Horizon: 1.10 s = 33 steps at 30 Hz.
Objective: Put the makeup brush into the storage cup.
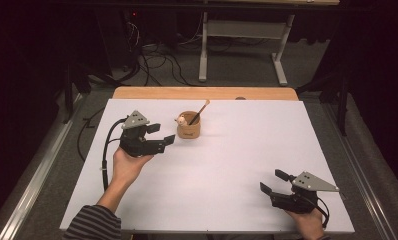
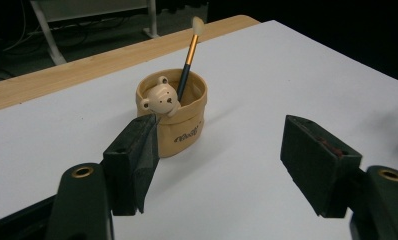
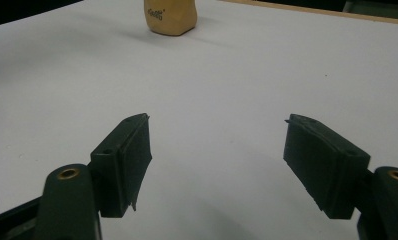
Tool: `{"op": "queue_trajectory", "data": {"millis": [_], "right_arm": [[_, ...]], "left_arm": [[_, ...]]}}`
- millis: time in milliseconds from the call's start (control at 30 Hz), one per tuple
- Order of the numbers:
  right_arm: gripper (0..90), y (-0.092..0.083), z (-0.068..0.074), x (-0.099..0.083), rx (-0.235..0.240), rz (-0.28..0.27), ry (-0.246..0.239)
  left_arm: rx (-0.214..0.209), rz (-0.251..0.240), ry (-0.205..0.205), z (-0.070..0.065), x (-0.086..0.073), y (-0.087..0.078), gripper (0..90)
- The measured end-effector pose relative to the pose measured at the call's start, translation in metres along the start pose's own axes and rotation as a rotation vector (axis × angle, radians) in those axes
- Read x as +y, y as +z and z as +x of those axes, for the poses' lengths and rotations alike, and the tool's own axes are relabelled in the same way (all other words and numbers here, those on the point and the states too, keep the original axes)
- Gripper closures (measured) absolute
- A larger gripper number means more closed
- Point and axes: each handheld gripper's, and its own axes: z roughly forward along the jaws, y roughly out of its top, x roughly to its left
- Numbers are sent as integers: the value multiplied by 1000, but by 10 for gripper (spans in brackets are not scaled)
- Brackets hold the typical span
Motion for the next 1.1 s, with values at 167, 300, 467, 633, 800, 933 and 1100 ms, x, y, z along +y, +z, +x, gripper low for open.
{"op": "queue_trajectory", "data": {"millis": [167,300,467,633,800,933,1100], "right_arm": [[287,0,0,0,0,4,1],[287,1,0,0,2,4,1],[287,1,0,0,5,5,-1],[287,1,0,0,7,5,-3],[287,1,0,0,8,4,-5],[287,1,0,1,8,4,-5],[287,1,0,1,9,4,-6]], "left_arm": [[-4,3,-3,0,-4,0,324],[-15,8,-8,-1,-6,0,324],[-23,0,-6,-4,-9,-3,324],[-26,-8,-4,-6,-11,-5,324],[-24,-9,-9,-5,-14,-8,324],[-23,-6,-15,-5,-18,-8,324],[-26,-4,-16,-6,-22,-9,325]]}}
